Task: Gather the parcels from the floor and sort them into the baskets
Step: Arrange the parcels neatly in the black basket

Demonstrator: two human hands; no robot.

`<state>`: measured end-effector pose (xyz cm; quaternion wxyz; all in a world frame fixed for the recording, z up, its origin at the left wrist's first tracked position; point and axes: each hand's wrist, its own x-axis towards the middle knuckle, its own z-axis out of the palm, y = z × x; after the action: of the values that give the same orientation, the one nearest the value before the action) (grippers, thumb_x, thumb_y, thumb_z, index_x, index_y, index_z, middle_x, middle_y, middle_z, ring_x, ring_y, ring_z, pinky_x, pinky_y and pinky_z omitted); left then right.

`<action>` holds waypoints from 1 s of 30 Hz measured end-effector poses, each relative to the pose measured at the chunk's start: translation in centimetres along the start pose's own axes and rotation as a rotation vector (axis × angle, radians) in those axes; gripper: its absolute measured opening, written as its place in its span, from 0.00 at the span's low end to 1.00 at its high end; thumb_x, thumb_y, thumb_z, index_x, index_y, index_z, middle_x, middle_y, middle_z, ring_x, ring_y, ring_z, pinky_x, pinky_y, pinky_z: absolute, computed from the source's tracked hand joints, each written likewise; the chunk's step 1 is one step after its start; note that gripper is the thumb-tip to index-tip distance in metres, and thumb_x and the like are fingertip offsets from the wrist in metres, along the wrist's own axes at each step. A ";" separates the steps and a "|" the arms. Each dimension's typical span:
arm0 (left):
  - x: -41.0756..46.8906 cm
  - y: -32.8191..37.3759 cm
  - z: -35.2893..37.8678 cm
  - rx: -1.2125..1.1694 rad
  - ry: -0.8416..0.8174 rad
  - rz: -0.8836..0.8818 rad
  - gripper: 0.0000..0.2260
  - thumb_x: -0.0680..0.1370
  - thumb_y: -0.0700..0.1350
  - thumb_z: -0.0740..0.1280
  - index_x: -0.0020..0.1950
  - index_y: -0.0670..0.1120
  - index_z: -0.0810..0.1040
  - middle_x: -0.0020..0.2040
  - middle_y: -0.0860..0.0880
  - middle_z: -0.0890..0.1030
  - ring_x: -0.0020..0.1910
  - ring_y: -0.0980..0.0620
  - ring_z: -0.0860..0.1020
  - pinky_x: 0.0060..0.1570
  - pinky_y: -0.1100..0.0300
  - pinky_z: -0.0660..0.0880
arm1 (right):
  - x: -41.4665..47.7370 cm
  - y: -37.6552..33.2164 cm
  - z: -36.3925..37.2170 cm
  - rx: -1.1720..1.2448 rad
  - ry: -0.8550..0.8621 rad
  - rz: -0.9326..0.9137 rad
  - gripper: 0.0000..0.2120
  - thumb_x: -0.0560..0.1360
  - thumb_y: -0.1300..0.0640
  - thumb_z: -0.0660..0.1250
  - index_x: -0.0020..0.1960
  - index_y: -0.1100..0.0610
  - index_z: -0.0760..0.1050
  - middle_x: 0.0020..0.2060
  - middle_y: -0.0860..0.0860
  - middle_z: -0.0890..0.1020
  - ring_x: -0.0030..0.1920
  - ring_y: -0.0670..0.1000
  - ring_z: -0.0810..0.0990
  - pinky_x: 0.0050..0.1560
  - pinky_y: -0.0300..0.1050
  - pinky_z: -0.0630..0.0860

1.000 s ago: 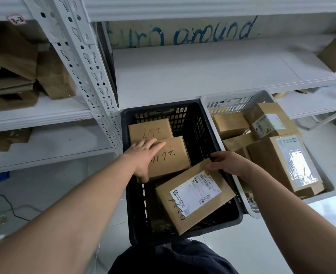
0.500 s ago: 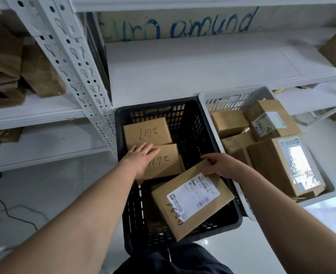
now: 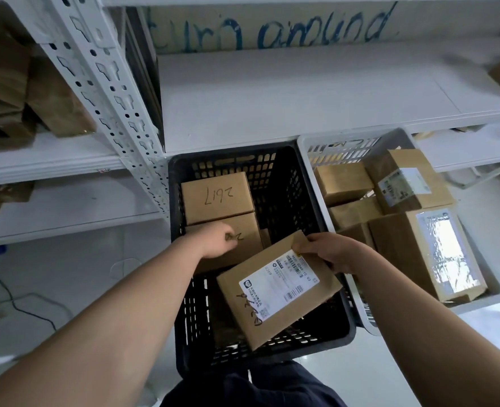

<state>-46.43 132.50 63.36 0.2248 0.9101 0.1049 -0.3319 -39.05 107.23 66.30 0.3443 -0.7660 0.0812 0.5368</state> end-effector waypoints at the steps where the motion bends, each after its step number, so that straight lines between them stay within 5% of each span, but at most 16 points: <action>1: -0.3 0.6 -0.3 -0.077 -0.025 -0.026 0.19 0.79 0.57 0.61 0.66 0.48 0.75 0.62 0.47 0.77 0.55 0.48 0.77 0.54 0.55 0.74 | 0.0 -0.1 0.1 0.033 -0.018 0.006 0.12 0.79 0.51 0.66 0.60 0.53 0.76 0.51 0.53 0.85 0.54 0.55 0.83 0.62 0.61 0.75; 4: -1.1 1.2 -0.8 -0.328 -0.203 -0.220 0.27 0.77 0.66 0.59 0.60 0.45 0.77 0.58 0.44 0.79 0.53 0.44 0.79 0.49 0.52 0.78 | 0.4 -0.3 0.3 0.092 -0.034 -0.013 0.10 0.80 0.49 0.63 0.61 0.45 0.72 0.55 0.53 0.83 0.56 0.57 0.81 0.60 0.64 0.75; 8: -1.8 0.1 -0.8 -0.725 -0.362 -0.435 0.38 0.72 0.68 0.65 0.74 0.46 0.66 0.72 0.39 0.67 0.64 0.33 0.73 0.47 0.44 0.79 | 0.5 -0.9 0.4 0.127 -0.008 -0.043 0.12 0.80 0.48 0.62 0.63 0.47 0.71 0.55 0.54 0.83 0.55 0.57 0.81 0.59 0.64 0.76; 11: -2.4 -0.2 -1.1 -0.822 -0.398 -0.349 0.30 0.72 0.62 0.70 0.67 0.45 0.75 0.60 0.43 0.80 0.57 0.42 0.79 0.53 0.44 0.79 | 0.3 -1.5 0.6 0.129 0.041 -0.084 0.16 0.80 0.46 0.62 0.65 0.50 0.71 0.53 0.53 0.83 0.55 0.56 0.82 0.60 0.62 0.76; 18: -2.9 -0.1 -4.0 -0.710 0.007 -0.196 0.24 0.64 0.64 0.74 0.51 0.48 0.79 0.50 0.52 0.80 0.53 0.48 0.77 0.51 0.52 0.77 | -0.6 -2.9 -0.4 0.145 0.140 -0.124 0.27 0.71 0.39 0.70 0.62 0.54 0.68 0.54 0.54 0.82 0.54 0.56 0.82 0.55 0.59 0.79; 21: -2.5 0.1 -5.5 -0.860 0.213 -0.138 0.27 0.60 0.62 0.76 0.51 0.45 0.81 0.49 0.49 0.84 0.52 0.46 0.80 0.58 0.49 0.75 | -1.0 -3.2 -0.8 0.229 0.166 -0.162 0.21 0.75 0.43 0.68 0.57 0.60 0.77 0.48 0.55 0.85 0.51 0.56 0.84 0.54 0.60 0.80; 24: -2.3 1.3 -6.3 -0.893 0.201 -0.058 0.16 0.71 0.46 0.72 0.59 0.47 0.81 0.51 0.45 0.84 0.52 0.45 0.82 0.54 0.51 0.77 | -1.2 -3.2 -0.7 0.331 0.239 -0.181 0.21 0.75 0.44 0.69 0.58 0.61 0.76 0.48 0.56 0.85 0.49 0.56 0.85 0.48 0.58 0.82; 27: -1.7 2.5 -6.7 -0.992 0.109 -0.028 0.28 0.76 0.43 0.69 0.74 0.58 0.67 0.58 0.49 0.82 0.54 0.47 0.80 0.49 0.55 0.75 | -1.6 -3.2 -0.6 0.397 0.357 -0.202 0.25 0.75 0.45 0.69 0.62 0.62 0.70 0.52 0.56 0.82 0.50 0.55 0.83 0.42 0.53 0.84; 30: -0.4 3.2 -6.8 -1.059 0.131 -0.041 0.30 0.78 0.46 0.68 0.75 0.62 0.59 0.61 0.48 0.79 0.54 0.45 0.79 0.48 0.50 0.76 | -2.1 -3.1 -0.6 0.449 0.437 -0.267 0.22 0.77 0.48 0.67 0.67 0.56 0.69 0.54 0.52 0.78 0.50 0.52 0.81 0.42 0.52 0.83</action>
<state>-41.86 132.93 69.30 0.6398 0.6887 0.2895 -0.1801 -37.93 108.70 69.58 0.5461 -0.7719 0.1682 0.2787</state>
